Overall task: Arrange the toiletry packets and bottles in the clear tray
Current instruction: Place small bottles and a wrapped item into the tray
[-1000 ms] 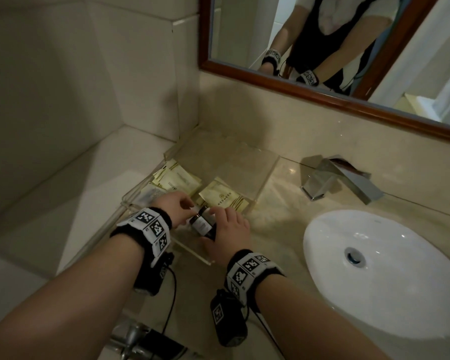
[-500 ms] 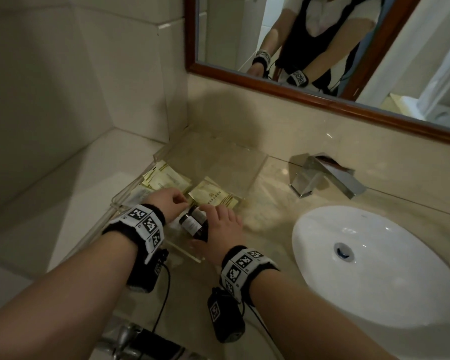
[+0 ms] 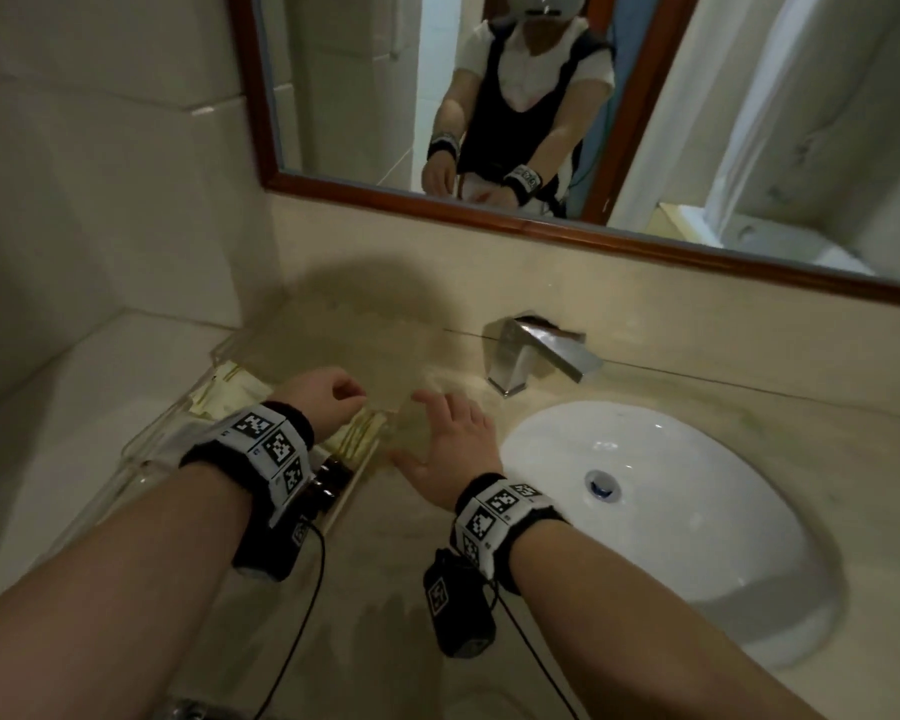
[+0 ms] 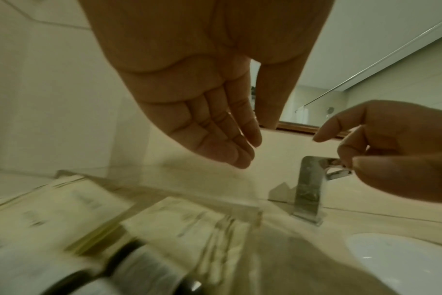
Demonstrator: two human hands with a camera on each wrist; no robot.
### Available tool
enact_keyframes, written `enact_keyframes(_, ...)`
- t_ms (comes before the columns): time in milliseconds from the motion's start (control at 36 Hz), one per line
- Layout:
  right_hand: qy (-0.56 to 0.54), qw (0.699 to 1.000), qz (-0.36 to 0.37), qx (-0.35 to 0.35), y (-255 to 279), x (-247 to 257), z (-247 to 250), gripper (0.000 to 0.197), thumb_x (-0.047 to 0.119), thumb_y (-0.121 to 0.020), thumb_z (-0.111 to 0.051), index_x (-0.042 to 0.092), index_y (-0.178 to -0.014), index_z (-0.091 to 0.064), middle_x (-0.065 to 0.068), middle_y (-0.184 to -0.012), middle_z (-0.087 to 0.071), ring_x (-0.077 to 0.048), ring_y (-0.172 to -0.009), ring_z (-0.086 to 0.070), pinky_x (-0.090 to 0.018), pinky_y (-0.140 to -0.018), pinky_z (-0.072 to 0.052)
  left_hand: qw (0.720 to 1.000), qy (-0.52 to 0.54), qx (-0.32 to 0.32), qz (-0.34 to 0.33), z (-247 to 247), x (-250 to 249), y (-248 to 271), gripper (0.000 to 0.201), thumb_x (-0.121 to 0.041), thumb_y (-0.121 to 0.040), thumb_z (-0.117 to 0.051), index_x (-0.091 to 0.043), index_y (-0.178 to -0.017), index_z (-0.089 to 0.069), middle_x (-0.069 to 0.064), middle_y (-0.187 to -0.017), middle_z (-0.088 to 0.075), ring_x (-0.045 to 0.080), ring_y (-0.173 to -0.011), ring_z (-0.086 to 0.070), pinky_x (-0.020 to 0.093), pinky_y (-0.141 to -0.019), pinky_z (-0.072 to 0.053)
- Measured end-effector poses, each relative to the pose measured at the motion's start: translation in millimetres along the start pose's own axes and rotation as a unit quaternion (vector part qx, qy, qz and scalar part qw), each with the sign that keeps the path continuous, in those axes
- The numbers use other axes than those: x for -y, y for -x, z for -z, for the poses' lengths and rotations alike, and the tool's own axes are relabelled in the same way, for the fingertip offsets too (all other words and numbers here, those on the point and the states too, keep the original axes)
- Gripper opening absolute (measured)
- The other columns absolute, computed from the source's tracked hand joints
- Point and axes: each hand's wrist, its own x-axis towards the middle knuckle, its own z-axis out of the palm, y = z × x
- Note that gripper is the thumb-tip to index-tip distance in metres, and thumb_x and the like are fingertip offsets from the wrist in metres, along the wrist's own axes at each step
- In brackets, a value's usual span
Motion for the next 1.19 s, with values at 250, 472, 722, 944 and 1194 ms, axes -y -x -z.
enact_keyframes(250,-0.026,0.989,-0.062,-0.131,49,-91,71,0.061,0.051,-0.079,-0.065,0.023,-0.13,-0.047,-0.004,-0.125,-0.05,-0.022,-0.113,-0.048,-0.034,-0.095,-0.036,0.992,-0.013,0.018,-0.121,-57,-117,13,0.022,-0.023,-0.091,-0.055,-0.013,-0.108,-0.065,-0.001,-0.086,-0.062,0.018,-0.084,-0.059,0.03,-0.081,-0.048)
enact_keyframes(472,0.004,0.974,-0.16,-0.16,115,-200,135,0.059,0.052,-0.083,-0.059,0.021,-0.132,-0.045,-0.005,-0.125,-0.048,-0.024,-0.118,-0.046,-0.036,-0.097,-0.033,0.969,-0.079,0.08,-0.219,-141,-235,40,0.02,-0.028,-0.093,-0.052,-0.02,-0.106,-0.064,-0.004,-0.094,-0.063,0.015,-0.094,-0.059,0.027,-0.086,-0.046)
enact_keyframes(722,0.046,0.93,-0.3,-0.207,210,-330,205,0.059,0.054,-0.084,-0.057,0.021,-0.132,-0.044,-0.005,-0.131,-0.045,-0.025,-0.122,-0.043,-0.037,-0.102,-0.032,0.937,-0.082,0.154,-0.303,-251,-366,66,0.021,-0.025,-0.093,-0.051,-0.017,-0.107,-0.065,-0.001,-0.097,-0.064,0.019,-0.101,-0.06,0.025,-0.082,-0.043)
enact_keyframes(944,0.018,0.791,-0.595,-0.141,319,-456,232,0.057,0.042,-0.089,-0.049,0.029,-0.141,-0.029,-0.01,-0.146,-0.029,-0.034,-0.133,-0.029,-0.045,-0.108,-0.026,0.925,-0.035,0.216,-0.311,-348,-437,85,0.021,-0.022,-0.092,-0.052,-0.011,-0.105,-0.065,0.004,-0.1,-0.064,0.023,-0.104,-0.06,0.027,-0.083,-0.042)
enact_keyframes(1194,-0.053,0.718,-0.691,-0.067,405,-524,219,0.055,0.024,-0.091,-0.041,0.028,-0.143,-0.026,-0.012,-0.143,-0.028,-0.037,-0.128,-0.031,-0.045,-0.107,-0.028,0.912,-0.066,0.237,-0.327,-422,-462,100,0.023,-0.022,-0.094,-0.05,-0.012,-0.107,-0.067,0.004,-0.114,-0.066,0.02,-0.108,-0.058,0.02,-0.082,-0.035)
